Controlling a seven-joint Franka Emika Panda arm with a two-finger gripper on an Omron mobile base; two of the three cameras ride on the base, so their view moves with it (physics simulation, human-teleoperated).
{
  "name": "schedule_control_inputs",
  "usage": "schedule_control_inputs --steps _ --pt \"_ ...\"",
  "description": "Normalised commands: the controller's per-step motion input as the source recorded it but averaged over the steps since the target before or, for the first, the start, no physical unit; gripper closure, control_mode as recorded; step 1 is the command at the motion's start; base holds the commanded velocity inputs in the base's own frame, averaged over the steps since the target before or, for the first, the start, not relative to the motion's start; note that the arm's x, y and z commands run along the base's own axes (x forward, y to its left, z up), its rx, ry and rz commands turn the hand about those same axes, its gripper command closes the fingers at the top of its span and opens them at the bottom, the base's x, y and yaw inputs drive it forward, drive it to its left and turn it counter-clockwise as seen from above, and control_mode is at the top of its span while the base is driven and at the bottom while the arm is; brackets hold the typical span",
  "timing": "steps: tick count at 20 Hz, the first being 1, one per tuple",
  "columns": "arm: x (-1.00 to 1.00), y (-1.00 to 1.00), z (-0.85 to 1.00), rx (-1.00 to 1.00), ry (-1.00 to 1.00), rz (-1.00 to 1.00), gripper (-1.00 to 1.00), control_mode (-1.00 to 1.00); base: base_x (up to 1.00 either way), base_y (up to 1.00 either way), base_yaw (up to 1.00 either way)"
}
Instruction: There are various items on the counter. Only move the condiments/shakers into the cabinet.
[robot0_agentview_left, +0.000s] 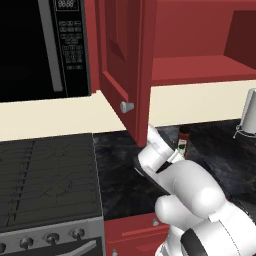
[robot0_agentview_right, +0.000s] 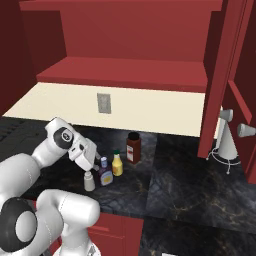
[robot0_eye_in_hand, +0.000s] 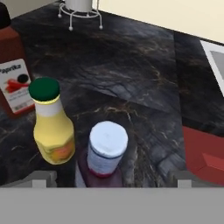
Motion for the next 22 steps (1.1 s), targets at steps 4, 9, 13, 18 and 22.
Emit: schedule_control_inputs --steps 4,9,13,18,22 --pt "0.11 -0.07 -0.06 -0.05 0.0 -0.03 -1.0 -1.0 0.0 0.0 0.0" --pt "0.06 -0.13 -0.05 -0.05 0.0 -0.03 -1.0 -1.0 0.0 0.0 0.0" --pt "0.04 -0.08 -0.03 -0.03 0.0 -0.01 -1.0 -1.0 0.0 0.0 0.0" --pt "0.0 -0.17 -0.03 -0.03 0.0 -0.02 -1.0 -1.0 0.0 0.0 0.0" --pt "0.0 -0.17 -0.09 -0.04 0.0 -0.02 -1.0 -1.0 0.0 0.0 0.0"
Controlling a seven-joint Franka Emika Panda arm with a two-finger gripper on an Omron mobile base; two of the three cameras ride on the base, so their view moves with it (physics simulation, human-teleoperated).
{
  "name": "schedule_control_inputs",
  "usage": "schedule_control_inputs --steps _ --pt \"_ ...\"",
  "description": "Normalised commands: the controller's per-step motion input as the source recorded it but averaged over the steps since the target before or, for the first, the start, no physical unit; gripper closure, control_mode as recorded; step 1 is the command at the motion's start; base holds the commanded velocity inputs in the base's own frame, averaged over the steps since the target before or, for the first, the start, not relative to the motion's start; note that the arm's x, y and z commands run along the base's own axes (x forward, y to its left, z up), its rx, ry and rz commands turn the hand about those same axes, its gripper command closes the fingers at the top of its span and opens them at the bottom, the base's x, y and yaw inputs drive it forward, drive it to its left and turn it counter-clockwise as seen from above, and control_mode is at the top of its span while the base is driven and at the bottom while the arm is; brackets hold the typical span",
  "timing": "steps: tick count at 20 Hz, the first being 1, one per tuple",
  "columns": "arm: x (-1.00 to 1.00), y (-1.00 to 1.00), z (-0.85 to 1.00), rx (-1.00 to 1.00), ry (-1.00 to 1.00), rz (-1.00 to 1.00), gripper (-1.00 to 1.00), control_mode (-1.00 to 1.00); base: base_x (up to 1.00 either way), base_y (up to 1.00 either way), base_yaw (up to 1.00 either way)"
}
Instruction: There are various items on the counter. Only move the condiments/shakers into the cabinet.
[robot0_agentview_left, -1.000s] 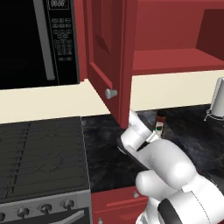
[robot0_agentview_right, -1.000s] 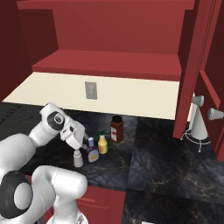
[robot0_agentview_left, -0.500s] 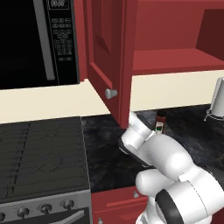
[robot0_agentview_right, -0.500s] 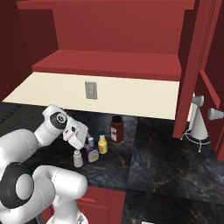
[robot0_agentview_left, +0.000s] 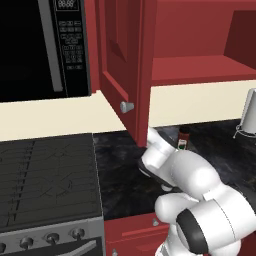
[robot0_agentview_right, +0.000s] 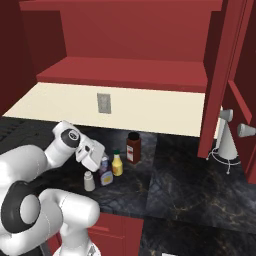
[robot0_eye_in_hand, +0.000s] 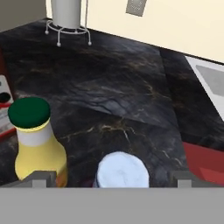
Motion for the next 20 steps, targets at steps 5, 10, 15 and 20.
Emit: schedule_control_inputs --steps 5,10,15,20 --pt "0.0 -0.08 -0.1 -0.03 0.0 0.0 1.0 -1.0 0.0 0.0 0.0" --pt "0.0 0.0 -0.03 -0.01 -0.01 0.0 1.0 -1.0 0.0 0.0 0.0" --pt "-0.2 0.0 0.3 0.0 -0.11 0.0 1.0 -1.0 0.0 0.0 0.0" --pt "-0.28 0.0 0.86 0.0 -0.04 0.0 1.0 -1.0 0.0 0.0 0.0"
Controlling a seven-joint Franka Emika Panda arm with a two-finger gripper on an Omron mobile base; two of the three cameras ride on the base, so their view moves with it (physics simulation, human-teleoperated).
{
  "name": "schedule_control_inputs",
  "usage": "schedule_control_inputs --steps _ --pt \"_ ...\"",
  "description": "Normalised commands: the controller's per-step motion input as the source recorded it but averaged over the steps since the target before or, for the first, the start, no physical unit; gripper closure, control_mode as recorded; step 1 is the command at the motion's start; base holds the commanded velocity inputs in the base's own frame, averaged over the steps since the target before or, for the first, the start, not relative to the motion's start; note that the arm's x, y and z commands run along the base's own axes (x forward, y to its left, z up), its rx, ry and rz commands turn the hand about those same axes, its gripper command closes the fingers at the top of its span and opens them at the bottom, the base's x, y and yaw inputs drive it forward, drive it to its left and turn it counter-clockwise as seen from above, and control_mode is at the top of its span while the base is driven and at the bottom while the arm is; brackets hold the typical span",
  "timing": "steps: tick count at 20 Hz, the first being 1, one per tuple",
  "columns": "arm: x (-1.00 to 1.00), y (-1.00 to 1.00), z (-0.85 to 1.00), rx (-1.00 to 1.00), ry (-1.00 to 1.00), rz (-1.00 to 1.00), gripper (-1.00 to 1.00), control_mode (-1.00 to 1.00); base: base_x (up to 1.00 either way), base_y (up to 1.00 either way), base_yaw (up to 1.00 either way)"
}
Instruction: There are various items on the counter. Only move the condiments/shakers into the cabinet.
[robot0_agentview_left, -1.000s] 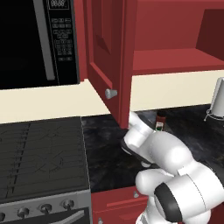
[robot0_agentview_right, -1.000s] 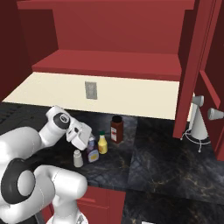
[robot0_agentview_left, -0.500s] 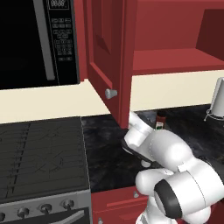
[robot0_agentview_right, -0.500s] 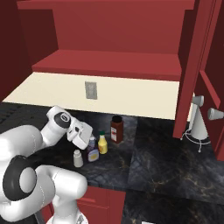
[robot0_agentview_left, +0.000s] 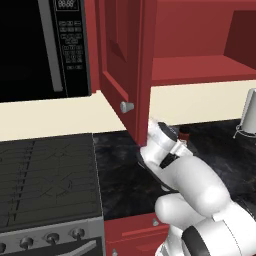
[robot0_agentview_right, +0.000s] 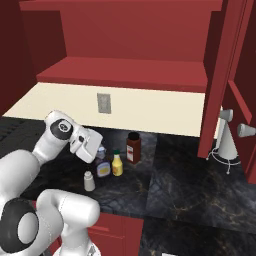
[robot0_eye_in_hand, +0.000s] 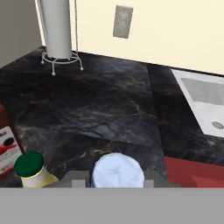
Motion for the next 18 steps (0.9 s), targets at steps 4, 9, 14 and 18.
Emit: schedule_control_inputs --steps 4,9,14,18 --pt "-0.03 0.0 0.99 0.0 -0.01 0.0 1.0 -1.0 0.0 0.0 0.0" --pt "-0.03 0.0 0.99 0.0 0.0 0.0 1.0 -1.0 0.0 0.0 0.0" --pt "-0.22 -0.08 0.79 0.0 0.0 0.05 1.0 -1.0 0.0 0.0 0.0" --pt "-0.35 -0.34 0.54 0.0 0.0 0.2 1.0 -1.0 0.0 0.0 0.0"
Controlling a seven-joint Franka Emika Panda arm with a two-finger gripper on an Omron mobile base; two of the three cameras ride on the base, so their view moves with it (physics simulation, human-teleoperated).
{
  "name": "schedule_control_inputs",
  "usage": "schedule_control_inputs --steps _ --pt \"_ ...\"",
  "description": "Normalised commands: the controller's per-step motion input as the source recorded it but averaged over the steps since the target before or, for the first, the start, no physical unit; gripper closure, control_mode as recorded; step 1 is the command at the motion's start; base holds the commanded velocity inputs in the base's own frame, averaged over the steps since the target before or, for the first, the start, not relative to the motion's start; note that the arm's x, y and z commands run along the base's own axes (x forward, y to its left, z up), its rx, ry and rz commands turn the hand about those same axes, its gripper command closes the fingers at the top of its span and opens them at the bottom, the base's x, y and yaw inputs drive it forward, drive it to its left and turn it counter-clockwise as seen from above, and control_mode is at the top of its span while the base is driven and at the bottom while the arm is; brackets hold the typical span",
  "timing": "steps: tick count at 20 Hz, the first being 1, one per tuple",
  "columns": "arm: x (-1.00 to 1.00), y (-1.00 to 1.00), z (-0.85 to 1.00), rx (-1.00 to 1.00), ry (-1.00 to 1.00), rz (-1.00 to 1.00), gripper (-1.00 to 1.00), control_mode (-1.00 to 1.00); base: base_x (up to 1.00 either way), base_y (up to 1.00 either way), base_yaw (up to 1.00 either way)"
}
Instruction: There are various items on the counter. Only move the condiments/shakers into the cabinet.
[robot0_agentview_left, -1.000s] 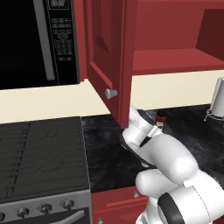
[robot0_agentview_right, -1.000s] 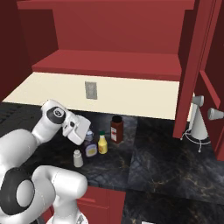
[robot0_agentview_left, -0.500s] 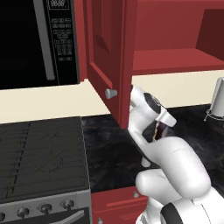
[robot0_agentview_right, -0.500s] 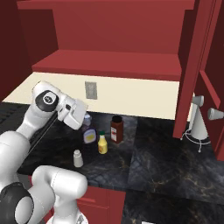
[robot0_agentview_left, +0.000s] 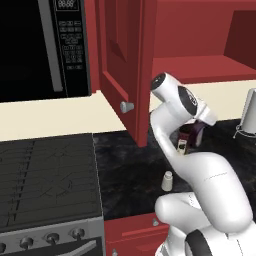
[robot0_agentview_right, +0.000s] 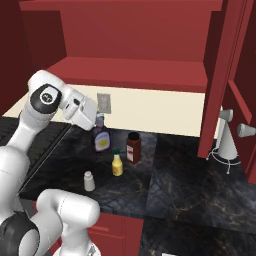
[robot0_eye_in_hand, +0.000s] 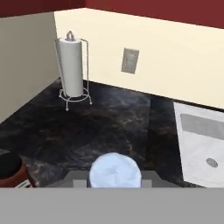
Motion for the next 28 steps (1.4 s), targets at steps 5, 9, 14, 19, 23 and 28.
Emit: schedule_control_inputs --steps 5,9,14,19,23,28 --pt "-0.24 -0.42 0.49 0.02 0.0 0.3 1.0 -1.0 0.0 0.0 0.0" --pt "0.0 -0.18 0.53 0.07 -0.01 0.32 1.0 -1.0 0.0 0.0 0.0" --pt "0.0 -0.08 0.79 0.09 -0.03 0.23 1.0 -1.0 0.0 0.0 0.0" --pt "0.0 0.0 0.9 0.04 -0.06 0.14 1.0 -1.0 0.0 0.0 0.0" --pt "0.03 0.0 0.63 0.01 -0.11 0.09 1.0 -1.0 0.0 0.0 0.0" --pt "0.32 0.0 0.12 0.01 -0.16 0.09 1.0 -1.0 0.0 0.0 0.0"
